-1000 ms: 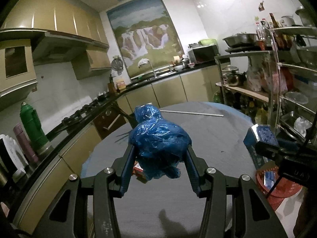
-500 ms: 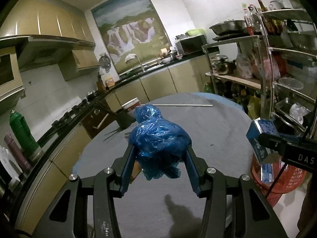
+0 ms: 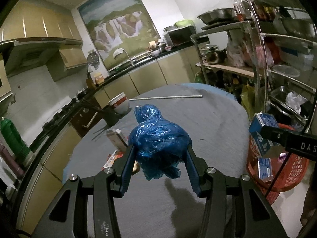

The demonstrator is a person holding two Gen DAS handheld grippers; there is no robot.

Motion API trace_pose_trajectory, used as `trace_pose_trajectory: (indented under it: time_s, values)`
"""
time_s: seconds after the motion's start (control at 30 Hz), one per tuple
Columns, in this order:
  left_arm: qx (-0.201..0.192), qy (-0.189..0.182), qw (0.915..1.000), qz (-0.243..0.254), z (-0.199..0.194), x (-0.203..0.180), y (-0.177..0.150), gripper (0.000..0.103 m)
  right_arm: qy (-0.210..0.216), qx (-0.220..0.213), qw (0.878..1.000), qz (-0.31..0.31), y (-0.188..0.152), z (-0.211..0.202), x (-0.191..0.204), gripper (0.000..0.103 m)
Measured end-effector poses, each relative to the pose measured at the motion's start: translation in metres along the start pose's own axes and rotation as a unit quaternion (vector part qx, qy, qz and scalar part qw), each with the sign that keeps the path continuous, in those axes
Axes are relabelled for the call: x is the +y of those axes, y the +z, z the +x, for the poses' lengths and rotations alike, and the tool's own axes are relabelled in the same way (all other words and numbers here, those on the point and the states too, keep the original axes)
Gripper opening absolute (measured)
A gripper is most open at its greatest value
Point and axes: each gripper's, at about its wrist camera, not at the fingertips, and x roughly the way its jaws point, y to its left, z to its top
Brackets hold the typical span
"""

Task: Collect trash
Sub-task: 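Lower both items into the red basket and open both grippers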

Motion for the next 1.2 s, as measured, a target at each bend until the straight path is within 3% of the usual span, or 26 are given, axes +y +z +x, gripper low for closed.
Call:
trace_pose_trajectory:
  time_s: [0.27,0.43,0.6,0.7,0.87,1.07,1.2]
  values:
    - [0.022,-0.019,0.9994,0.018,0.022,-0.023,0.007,0.051,-0.015,0.005,0.999,0.030,0.006,0.010,-0.034,0.064]
    - [0.034,-0.077,0.9961,0.025,0.036,-0.049,0.021,0.051,-0.026,0.009,0.998,0.063,0.009,0.008,-0.071,0.064]
    - [0.048,-0.172,0.9834,0.033,0.044,-0.087,0.035,0.052,-0.021,0.009,0.993,0.120,0.012,-0.004,-0.123,0.064]
    - [0.062,-0.231,0.9701,0.043,0.051,-0.116,0.042,0.053,-0.021,0.006,0.989,0.144,0.013,-0.011,-0.147,0.065]
    - [0.086,-0.293,0.9499,0.068,0.058,-0.158,0.044,0.055,-0.013,0.012,0.984,0.177,0.011,-0.018,-0.175,0.067]
    - [0.109,-0.312,0.9414,0.068,0.066,-0.166,0.036,0.063,0.010,0.015,0.978,0.207,0.009,-0.020,-0.194,0.071]
    - [0.110,-0.303,0.9454,0.048,0.070,-0.146,0.032,0.063,0.004,0.001,0.979,0.204,0.011,-0.022,-0.193,0.072]
